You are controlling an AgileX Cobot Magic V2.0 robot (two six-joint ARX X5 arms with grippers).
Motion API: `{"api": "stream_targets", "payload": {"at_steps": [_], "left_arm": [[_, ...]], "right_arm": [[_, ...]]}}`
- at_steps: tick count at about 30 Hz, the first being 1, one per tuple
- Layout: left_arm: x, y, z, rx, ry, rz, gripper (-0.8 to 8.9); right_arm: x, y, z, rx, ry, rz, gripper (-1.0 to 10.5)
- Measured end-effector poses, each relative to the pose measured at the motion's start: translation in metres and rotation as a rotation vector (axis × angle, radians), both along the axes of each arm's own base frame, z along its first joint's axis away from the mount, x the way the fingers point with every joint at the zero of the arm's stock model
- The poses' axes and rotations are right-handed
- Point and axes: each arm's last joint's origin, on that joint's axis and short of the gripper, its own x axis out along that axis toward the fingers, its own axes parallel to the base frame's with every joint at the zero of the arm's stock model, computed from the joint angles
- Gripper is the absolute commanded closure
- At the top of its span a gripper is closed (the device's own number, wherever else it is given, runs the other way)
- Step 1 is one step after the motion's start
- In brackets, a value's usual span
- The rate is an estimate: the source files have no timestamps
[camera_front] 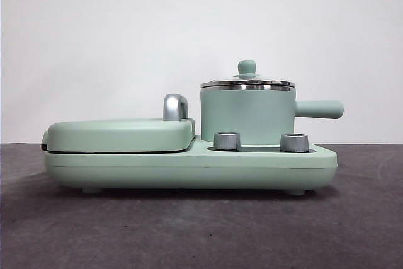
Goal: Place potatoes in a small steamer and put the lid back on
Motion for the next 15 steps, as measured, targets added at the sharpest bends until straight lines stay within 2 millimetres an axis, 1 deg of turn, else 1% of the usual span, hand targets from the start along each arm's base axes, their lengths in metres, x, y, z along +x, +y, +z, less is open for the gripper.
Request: {"api": "stream_targets", "payload": {"at_steps": [1, 2, 3, 5, 7, 8, 10, 11, 13, 15], "left_arm": [[-0.014, 0.012, 0.01, -0.021, -0.017, 0.005, 2.84], [-0.026, 0.022, 0.015, -0.028, -0.021, 0.008, 2.84], [-0.044, 0.036, 0.019, -0.034, -0.021, 0.01, 2.84], [-0.078, 0.059, 0.022, -0.061, -0.029, 0.007, 2.84], [-0.101, 0.075, 0.021, -0.088, -0.046, -0.002, 2.84], [-0.117, 0.087, 0.019, -0.118, -0.072, -0.009, 2.84], [-0.138, 0.105, 0.011, -0.153, -0.107, -0.013, 2.84], [-0.151, 0.117, 0.004, -0.172, -0.127, -0.012, 2.84], [-0.164, 0.129, -0.01, -0.189, -0.144, -0.011, 2.84], [-0.18, 0.144, -0.03, -0.208, -0.162, -0.006, 2.84]], "right_arm": [[0.001, 0.001, 0.001, 0.011, -0.01, 0.0, 5.6], [0.001, 0.001, 0.002, 0.015, -0.015, 0.0, 5.6], [0.001, 0.001, 0.002, 0.016, -0.017, 0.0, 5.6], [0.001, 0.001, 0.002, 0.015, -0.018, 0.001, 5.6], [0.001, 0.001, 0.002, 0.009, -0.022, 0.006, 5.6], [0.001, 0.001, 0.002, 0.005, -0.025, 0.01, 5.6], [0.001, 0.001, 0.002, 0.003, -0.027, 0.013, 5.6], [0.001, 0.001, 0.002, 0.002, -0.027, 0.015, 5.6], [0.001, 0.001, 0.002, 0.001, -0.028, 0.017, 5.6], [0.001, 0.001, 0.002, 0.0, -0.028, 0.018, 5.6]]}}
